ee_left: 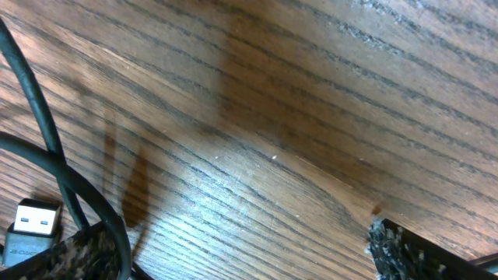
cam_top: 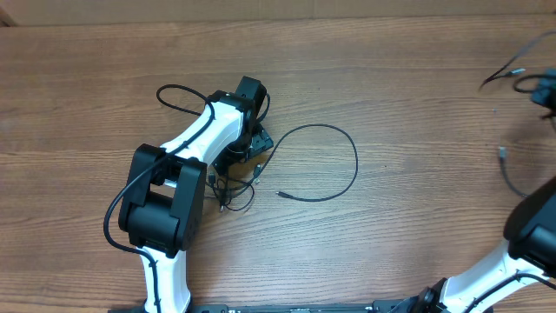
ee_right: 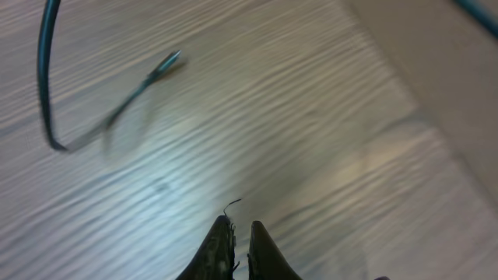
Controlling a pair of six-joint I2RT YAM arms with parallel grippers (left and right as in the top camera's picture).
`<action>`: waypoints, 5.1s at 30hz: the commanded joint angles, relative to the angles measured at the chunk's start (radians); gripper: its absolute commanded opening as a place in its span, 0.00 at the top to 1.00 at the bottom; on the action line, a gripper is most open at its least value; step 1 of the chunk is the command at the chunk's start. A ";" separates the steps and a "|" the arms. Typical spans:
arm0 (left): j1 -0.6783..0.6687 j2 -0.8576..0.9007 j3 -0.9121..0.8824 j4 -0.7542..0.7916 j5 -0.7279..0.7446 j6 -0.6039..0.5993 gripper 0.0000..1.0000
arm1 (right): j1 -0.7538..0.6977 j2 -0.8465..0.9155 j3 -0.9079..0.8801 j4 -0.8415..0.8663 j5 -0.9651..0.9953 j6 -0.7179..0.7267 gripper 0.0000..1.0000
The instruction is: Untangle cables
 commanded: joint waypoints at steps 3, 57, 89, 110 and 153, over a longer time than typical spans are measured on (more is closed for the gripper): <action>-0.010 0.064 -0.035 0.001 -0.014 0.000 0.01 | -0.114 0.038 0.000 0.040 -0.014 -0.101 0.96; -0.010 0.064 -0.035 0.001 -0.014 0.000 0.01 | -0.420 -0.100 0.065 0.042 -0.216 0.151 0.96; -0.010 0.064 -0.035 0.001 -0.014 0.000 0.01 | -0.404 0.028 0.066 -0.288 -0.253 0.357 0.00; -0.006 0.063 -0.030 0.048 0.053 0.032 0.00 | 0.317 -0.023 -0.048 -0.422 -0.614 0.370 0.00; 0.536 -0.431 0.586 -0.745 -0.015 0.236 0.00 | 1.481 0.012 -0.317 0.100 -0.332 0.483 0.26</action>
